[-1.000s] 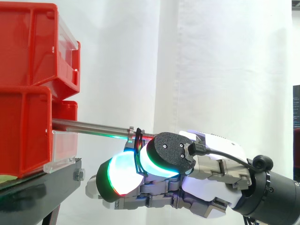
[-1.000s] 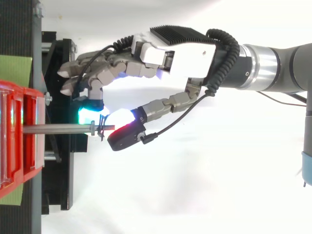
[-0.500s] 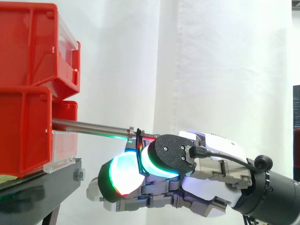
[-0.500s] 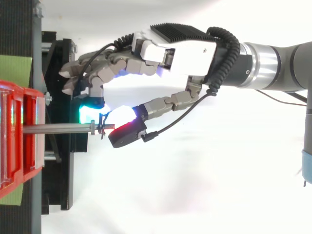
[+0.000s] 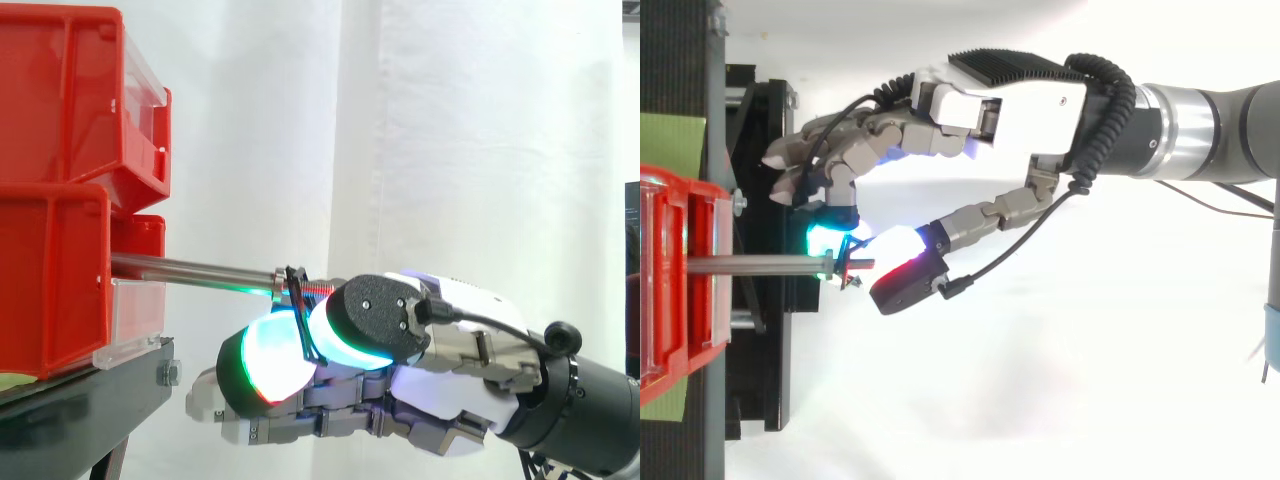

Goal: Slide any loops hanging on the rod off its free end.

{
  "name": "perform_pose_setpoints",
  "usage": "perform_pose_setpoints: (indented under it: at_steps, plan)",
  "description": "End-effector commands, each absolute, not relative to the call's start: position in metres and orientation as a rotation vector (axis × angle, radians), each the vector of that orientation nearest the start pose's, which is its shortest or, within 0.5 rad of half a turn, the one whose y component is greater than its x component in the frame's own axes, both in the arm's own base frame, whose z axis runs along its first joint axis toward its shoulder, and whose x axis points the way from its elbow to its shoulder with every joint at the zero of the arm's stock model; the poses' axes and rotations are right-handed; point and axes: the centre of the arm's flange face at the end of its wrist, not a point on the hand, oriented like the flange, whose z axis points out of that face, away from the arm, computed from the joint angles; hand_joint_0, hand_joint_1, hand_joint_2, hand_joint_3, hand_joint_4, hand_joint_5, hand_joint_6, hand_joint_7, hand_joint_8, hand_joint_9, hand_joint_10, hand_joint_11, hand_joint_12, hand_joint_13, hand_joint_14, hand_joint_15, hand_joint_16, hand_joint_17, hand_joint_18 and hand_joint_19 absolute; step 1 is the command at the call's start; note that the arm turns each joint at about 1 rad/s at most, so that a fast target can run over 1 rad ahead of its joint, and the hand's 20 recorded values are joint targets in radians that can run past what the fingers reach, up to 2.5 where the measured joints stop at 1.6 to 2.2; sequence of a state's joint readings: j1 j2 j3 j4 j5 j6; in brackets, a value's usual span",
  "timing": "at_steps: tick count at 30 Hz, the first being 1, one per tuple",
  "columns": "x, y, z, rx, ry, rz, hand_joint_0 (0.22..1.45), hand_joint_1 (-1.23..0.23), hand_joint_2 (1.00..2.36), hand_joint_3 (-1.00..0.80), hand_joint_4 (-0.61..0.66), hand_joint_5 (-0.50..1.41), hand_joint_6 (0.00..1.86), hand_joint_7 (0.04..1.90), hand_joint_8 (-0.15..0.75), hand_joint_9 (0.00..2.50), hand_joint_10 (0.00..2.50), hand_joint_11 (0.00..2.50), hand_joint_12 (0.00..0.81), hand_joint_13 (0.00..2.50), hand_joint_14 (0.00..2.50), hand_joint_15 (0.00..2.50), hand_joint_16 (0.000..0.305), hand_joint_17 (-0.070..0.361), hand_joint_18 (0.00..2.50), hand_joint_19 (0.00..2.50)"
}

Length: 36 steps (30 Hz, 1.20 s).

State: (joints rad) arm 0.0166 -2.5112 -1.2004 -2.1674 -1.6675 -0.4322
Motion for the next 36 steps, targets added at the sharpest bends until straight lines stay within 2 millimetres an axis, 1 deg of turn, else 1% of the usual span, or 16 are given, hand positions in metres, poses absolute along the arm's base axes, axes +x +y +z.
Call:
perform_pose_setpoints:
  at_steps: [1, 2, 4, 7, 10, 11, 13, 14, 15, 16, 21, 25, 31, 33, 34, 36]
  plan:
    - [0.803, -0.11, 0.154, 0.586, 1.124, 1.069, 0.6, -0.71, 1.0, -0.09, 0.18, -0.15, 0.92, 0.84, 0.334, 0.61, 0.0, 0.01, 0.39, 0.41, 0.0, 0.0, 0.063, 0.142, 0.4, 0.08]
    - [0.8, -0.111, 0.15, 0.602, 1.166, 1.058, 0.6, -0.72, 1.0, -0.09, 0.18, -0.15, 0.92, 0.84, 0.334, 0.62, 0.0, 0.0, 0.391, 0.41, 0.0, 0.0, 0.063, 0.142, 0.4, 0.07]
    - [0.797, -0.11, 0.149, 0.609, 1.199, 1.044, 0.6, -0.71, 1.0, -0.08, 0.18, -0.15, 0.92, 0.85, 0.338, 0.62, 0.0, 0.01, 0.392, 0.41, 0.0, 0.0, 0.063, 0.143, 0.41, 0.08]
    - [0.795, -0.11, 0.153, 0.615, 1.228, 1.024, 0.6, -0.71, 1.0, -0.07, 0.17, -0.15, 0.92, 0.86, 0.339, 0.62, 0.0, 0.01, 0.392, 0.41, 0.0, 0.0, 0.064, 0.143, 0.41, 0.07]
    - [0.786, -0.11, 0.158, 0.637, 1.277, 1.006, 0.6, -0.71, 1.0, -0.07, 0.17, -0.15, 0.92, 0.86, 0.339, 0.62, 0.0, 0.01, 0.394, 0.41, 0.0, 0.0, 0.064, 0.144, 0.41, 0.07]
    - [0.777, -0.108, 0.16, 0.65, 1.307, 0.996, 0.6, -0.72, 1.0, -0.08, 0.17, -0.15, 0.92, 0.86, 0.34, 0.62, 0.0, 0.01, 0.394, 0.42, 0.0, 0.0, 0.064, 0.144, 0.41, 0.08]
    - [0.77, -0.106, 0.162, 0.651, 1.322, 0.99, 0.6, -0.72, 1.0, -0.08, 0.17, -0.15, 0.92, 0.86, 0.34, 0.62, 0.0, 0.01, 0.394, 0.42, 0.0, 0.0, 0.064, 0.144, 0.41, 0.08]
    - [0.76, -0.105, 0.163, 0.651, 1.335, 0.979, 0.6, -0.72, 1.0, -0.08, 0.17, -0.15, 0.92, 0.86, 0.341, 0.62, 0.0, 0.0, 0.394, 0.42, 0.0, 0.0, 0.064, 0.144, 0.41, 0.08]
    - [0.756, -0.105, 0.163, 0.65, 1.34, 0.974, 0.6, -0.72, 1.0, -0.08, 0.17, -0.15, 0.92, 0.86, 0.34, 0.62, 0.0, 0.01, 0.394, 0.42, 0.0, 0.0, 0.064, 0.144, 0.41, 0.08]
    - [0.747, -0.104, 0.166, 0.65, 1.342, 0.96, 0.6, -0.72, 1.0, -0.08, 0.17, -0.15, 0.92, 0.86, 0.34, 0.62, 0.0, 0.01, 0.394, 0.42, 0.0, 0.0, 0.064, 0.144, 0.41, 0.08]
    - [0.726, -0.107, 0.185, 0.683, 1.317, 0.924, 0.6, -0.72, 1.0, -0.08, 0.18, -0.15, 0.92, 0.85, 0.34, 0.62, 0.0, 0.0, 0.395, 0.41, 0.0, 0.0, 0.064, 0.144, 0.41, 0.08]
    - [0.719, -0.107, 0.199, 0.7, 1.32, 0.92, 0.6, -0.72, 1.0, -0.09, 0.19, -0.15, 0.92, 0.85, 0.344, 0.62, 0.0, 0.01, 0.397, 0.41, 0.0, 0.0, 0.064, 0.145, 0.41, 0.08]
    - [0.714, -0.108, 0.201, 0.736, 1.354, 0.911, 0.6, -0.71, 1.0, -0.11, 0.19, -0.15, 0.92, 0.86, 0.342, 0.63, 0.0, 0.01, 0.395, 0.41, 0.0, 0.0, 0.064, 0.144, 0.41, 0.08]
    - [0.711, -0.109, 0.202, 0.774, 1.365, 0.912, 0.6, -0.71, 1.01, -0.15, 0.18, -0.15, 0.92, 0.87, 0.336, 0.62, 0.0, 0.01, 0.388, 0.41, 0.0, 0.0, 0.062, 0.14, 0.4, 0.08]
    - [0.704, -0.113, 0.213, 0.863, 1.365, 0.92, 0.6, -0.71, 1.01, -0.18, 0.18, -0.15, 0.92, 0.87, 0.325, 0.62, 0.0, 0.02, 0.377, 0.4, 0.0, 0.0, 0.06, 0.135, 0.38, 0.1]
    - [0.699, -0.114, 0.217, 0.944, 1.357, 0.919, 0.61, -0.71, 1.01, -0.22, 0.17, -0.15, 0.92, 0.88, 0.318, 0.61, 0.0, 0.02, 0.368, 0.39, 0.0, 0.0, 0.058, 0.13, 0.37, 0.09]
